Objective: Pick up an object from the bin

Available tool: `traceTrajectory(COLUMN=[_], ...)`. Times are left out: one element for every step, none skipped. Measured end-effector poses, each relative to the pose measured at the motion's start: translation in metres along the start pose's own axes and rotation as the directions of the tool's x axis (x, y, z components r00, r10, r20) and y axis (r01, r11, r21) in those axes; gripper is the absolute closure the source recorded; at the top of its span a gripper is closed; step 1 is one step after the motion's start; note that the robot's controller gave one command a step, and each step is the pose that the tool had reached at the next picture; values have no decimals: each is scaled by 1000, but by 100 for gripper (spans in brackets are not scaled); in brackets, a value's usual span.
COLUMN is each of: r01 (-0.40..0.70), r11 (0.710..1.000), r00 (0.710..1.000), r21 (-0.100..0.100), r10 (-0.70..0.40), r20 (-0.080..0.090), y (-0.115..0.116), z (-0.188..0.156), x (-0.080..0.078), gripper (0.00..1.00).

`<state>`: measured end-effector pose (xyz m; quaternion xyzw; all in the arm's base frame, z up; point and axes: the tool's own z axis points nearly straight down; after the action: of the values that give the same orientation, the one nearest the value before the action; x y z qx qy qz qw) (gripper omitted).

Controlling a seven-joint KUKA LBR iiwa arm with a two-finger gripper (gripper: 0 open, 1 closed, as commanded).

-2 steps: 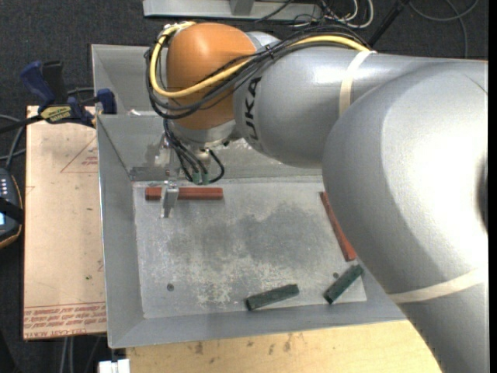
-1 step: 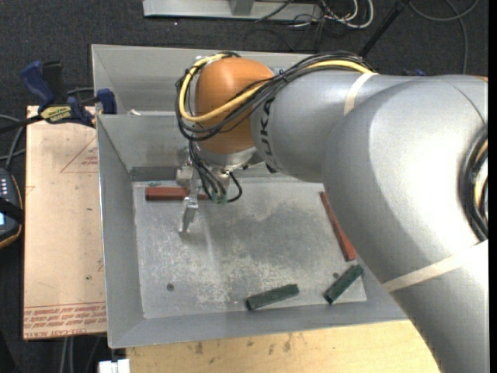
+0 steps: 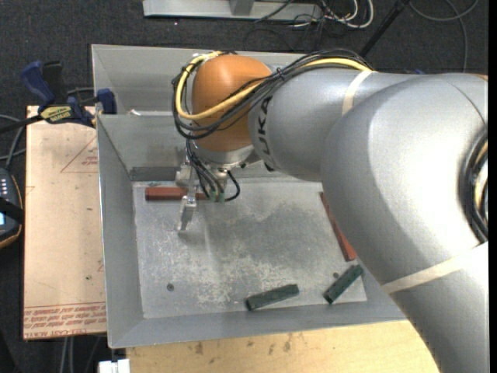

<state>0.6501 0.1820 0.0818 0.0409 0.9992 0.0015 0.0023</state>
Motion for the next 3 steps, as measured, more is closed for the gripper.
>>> traceTrajectory(r01=[25,32,-20], r11=[1000,999,1000], r00=[1000,999,1000], r21=[1,-2,-6], r10=[-25,-32,20], r20=[0,3,10], y=[29,32,48], z=[-19,6,3], x=[7,4,7], gripper=[0,0,100])
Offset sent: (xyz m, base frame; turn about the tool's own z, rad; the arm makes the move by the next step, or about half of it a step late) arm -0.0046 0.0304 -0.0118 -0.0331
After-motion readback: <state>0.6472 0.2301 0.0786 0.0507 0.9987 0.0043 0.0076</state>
